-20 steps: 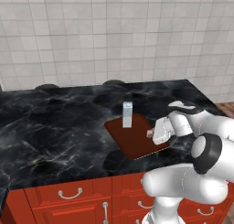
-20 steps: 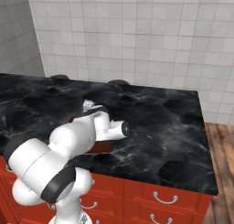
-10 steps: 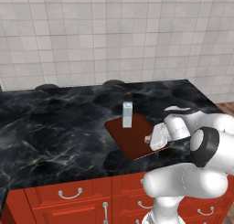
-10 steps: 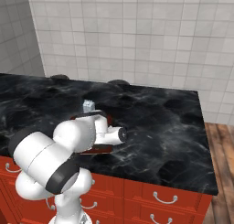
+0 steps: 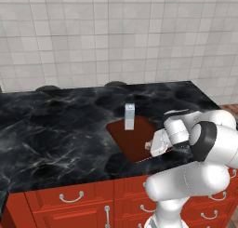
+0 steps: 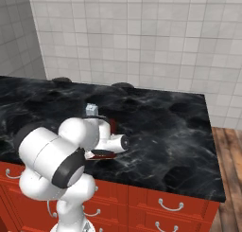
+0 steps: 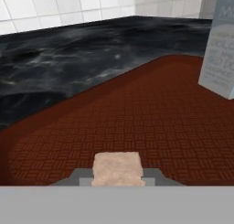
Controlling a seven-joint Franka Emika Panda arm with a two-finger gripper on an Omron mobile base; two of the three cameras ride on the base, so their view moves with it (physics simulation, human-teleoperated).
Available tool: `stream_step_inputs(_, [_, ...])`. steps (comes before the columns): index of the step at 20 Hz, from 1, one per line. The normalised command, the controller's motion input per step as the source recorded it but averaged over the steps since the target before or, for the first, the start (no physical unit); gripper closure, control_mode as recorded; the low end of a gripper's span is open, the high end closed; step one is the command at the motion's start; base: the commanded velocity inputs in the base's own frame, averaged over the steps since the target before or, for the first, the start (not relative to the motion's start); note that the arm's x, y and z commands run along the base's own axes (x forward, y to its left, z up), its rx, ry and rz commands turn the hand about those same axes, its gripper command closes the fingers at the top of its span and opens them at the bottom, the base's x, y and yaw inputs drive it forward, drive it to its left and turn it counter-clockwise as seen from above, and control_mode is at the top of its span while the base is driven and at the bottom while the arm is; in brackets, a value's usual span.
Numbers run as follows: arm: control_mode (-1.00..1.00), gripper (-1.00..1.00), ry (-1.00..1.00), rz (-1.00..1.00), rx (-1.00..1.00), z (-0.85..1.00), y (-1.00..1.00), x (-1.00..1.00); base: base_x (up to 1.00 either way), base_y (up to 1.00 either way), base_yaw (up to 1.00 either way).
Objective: Take out the milk from the fridge and place it on the tray on the counter. Then take the sugar cube near the tray and place it in the tray.
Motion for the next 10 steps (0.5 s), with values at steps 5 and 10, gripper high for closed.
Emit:
stream_step_inputs(5, [-1.0, 1.0, 0.01, 0.0, 0.0, -0.06, 0.11, 0.0, 0.0, 0.0, 0.0])
stream_step_inputs(10, [-1.0, 1.0, 0.06, 0.0, 0.0, -0.17, 0.18, 0.05, 0.0, 0.0, 0.0])
